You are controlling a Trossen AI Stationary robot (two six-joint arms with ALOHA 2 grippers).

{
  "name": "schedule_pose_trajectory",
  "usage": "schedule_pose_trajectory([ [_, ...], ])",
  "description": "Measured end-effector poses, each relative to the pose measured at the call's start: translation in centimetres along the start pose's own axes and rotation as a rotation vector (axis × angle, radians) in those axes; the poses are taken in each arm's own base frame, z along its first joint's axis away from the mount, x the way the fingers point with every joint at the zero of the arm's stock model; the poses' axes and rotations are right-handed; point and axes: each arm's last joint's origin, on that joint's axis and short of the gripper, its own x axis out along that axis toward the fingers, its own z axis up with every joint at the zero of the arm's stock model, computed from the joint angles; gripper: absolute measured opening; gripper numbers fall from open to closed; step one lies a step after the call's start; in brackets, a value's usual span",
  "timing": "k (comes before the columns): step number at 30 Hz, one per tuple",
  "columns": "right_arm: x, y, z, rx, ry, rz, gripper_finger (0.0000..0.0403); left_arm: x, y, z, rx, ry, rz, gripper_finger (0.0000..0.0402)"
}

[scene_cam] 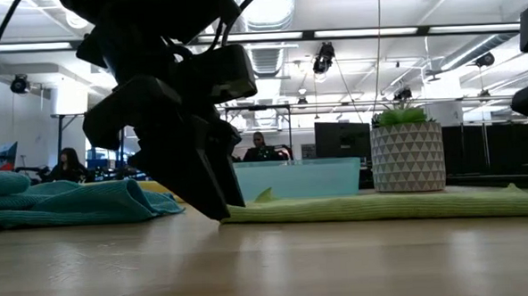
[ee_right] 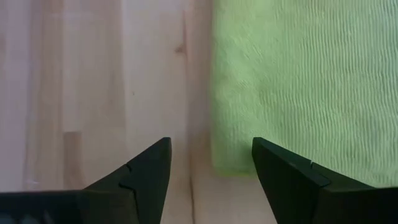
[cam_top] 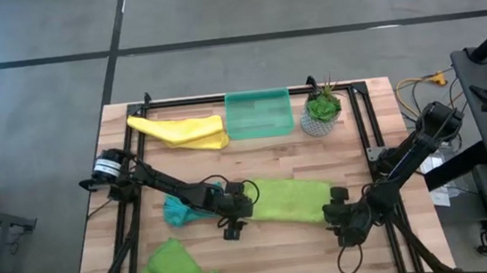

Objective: Fold microfiber towels
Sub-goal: Fold the light green microfiber cloth

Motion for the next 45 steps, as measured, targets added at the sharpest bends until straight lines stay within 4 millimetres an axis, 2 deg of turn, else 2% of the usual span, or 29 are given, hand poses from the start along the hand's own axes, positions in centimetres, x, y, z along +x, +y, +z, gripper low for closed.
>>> schedule_pose_trajectory([
  [21, 0.9, -0.8, -1.2, 0.072, 0.015, 0.022, 0.0219, 0.0, 0.0, 0.0, -0.018, -0.001, 0.013, 0.022],
  [34, 2.1, -0.4, -1.1, 0.057, 0.017, -0.028, 0.0209, 0.0, -0.3, -0.1, -0.008, -0.003, 0.052, 0.0099],
  [45, 1.7, -0.2, -0.9, 0.063, 0.07, -0.064, 0.01, -0.2, -1.4, -0.7, 0.025, 0.04, 0.033, 0.0036],
])
